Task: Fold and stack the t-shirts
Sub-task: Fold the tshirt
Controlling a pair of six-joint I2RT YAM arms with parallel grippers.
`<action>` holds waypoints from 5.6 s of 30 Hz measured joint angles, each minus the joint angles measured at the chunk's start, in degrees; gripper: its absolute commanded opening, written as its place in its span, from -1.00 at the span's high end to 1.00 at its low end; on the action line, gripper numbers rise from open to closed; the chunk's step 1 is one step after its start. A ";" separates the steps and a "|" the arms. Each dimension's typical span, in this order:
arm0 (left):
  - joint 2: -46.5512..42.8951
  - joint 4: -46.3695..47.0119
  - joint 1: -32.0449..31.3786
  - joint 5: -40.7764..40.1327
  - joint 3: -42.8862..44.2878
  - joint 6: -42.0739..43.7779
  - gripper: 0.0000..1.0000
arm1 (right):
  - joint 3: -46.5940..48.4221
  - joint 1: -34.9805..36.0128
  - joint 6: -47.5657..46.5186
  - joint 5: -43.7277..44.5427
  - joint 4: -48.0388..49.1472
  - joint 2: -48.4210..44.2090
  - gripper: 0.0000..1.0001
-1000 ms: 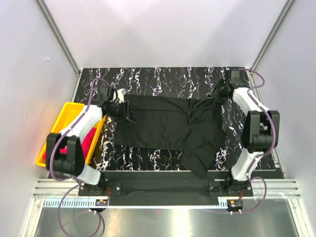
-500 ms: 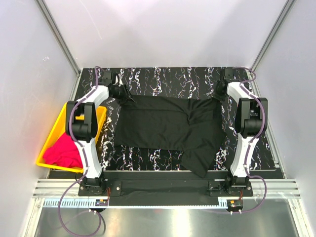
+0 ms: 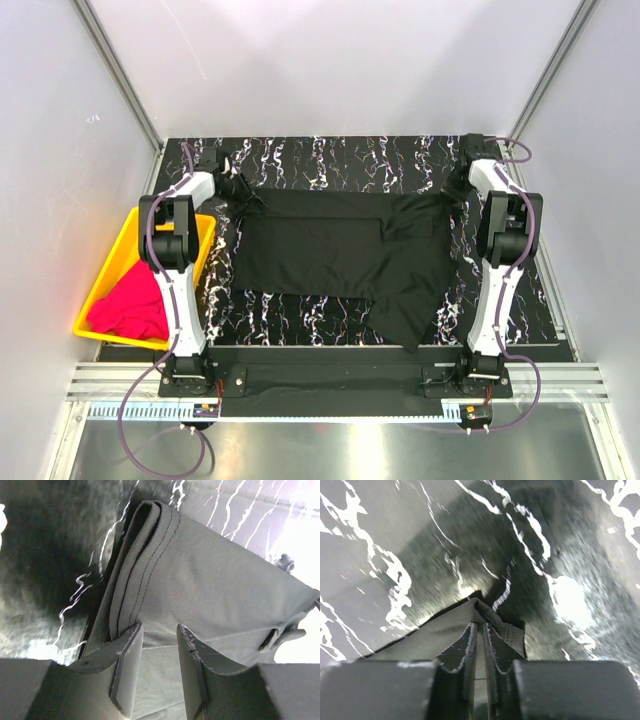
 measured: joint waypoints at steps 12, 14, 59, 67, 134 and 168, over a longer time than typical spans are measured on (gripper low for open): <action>0.00 -1.01 0.31 -0.09 3.26 1.49 0.02 | 16.31 -0.13 -2.10 -0.68 -10.21 5.03 -0.29; -3.61 -1.29 -0.63 -0.70 1.31 2.60 0.02 | 15.37 -0.13 -3.30 -0.63 -11.30 3.02 -0.31; -30.60 -3.56 -14.58 5.33 -23.98 13.05 0.11 | -14.03 -0.13 -12.55 -23.17 -5.68 -8.63 0.76; -30.60 -3.56 -14.58 5.44 -23.98 13.11 0.11 | -20.15 -0.13 -3.87 -24.28 -4.92 -13.05 0.98; 1.22 5.64 -0.90 1.55 0.48 -1.27 0.04 | 2.47 -0.66 1.05 -8.74 -0.52 1.77 0.46; -50.21 -3.50 -14.62 -22.47 -40.19 -1.90 -0.20 | -17.44 3.13 -4.24 -7.74 -16.46 -27.69 -0.99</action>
